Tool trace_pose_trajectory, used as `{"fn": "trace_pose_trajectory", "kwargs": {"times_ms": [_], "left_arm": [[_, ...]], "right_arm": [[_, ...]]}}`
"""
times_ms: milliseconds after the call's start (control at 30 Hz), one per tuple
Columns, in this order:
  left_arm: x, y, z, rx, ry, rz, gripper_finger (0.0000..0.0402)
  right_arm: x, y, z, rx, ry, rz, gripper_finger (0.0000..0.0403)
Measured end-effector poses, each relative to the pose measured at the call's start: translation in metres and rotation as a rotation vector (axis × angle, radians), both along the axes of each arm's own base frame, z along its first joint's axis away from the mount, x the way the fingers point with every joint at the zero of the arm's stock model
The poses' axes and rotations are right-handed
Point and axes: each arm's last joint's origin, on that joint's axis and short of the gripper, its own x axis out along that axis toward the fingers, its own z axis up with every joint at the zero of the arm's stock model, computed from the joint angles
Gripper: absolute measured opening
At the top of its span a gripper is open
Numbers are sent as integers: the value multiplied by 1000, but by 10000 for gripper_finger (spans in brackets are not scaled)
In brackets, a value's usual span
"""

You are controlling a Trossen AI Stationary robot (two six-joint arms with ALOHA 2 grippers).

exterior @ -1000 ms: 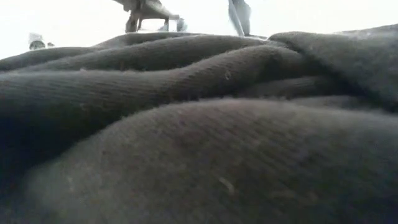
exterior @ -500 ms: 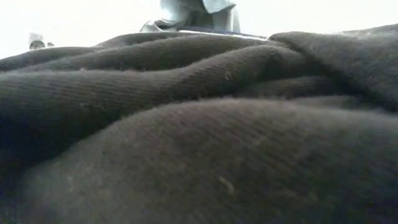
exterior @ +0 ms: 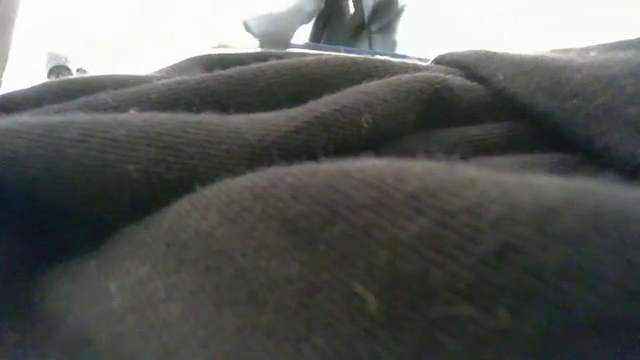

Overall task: Sort clothes
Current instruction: Put the blue long pants in the blue laundry bin organizer

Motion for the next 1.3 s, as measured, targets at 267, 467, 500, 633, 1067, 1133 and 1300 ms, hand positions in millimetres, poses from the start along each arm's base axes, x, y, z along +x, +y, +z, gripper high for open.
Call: {"fn": "trace_pose_trajectory", "kwargs": {"times_ms": [267,467,500,633,1067,1133,1300], "left_arm": [[17,24,5,24,-54,-14,0],[28,35,-21,-43,130,-2,0],[32,36,-28,-61,180,-18,0],[41,38,-56,-139,376,-49,0],[83,44,-176,-264,553,-85,0],[82,47,-191,-282,520,-97,0],[69,53,-216,-312,544,-60,0]], "right_arm": [[-31,-29,14,-10,-74,-127,0],[-35,-41,-1,103,27,-56,0],[-32,-44,-8,136,67,-50,0],[-18,-55,-42,258,225,-26,0],[6,-71,-134,418,337,9,0],[7,-72,-144,429,333,12,0],[7,-77,-158,452,305,34,11]]}}
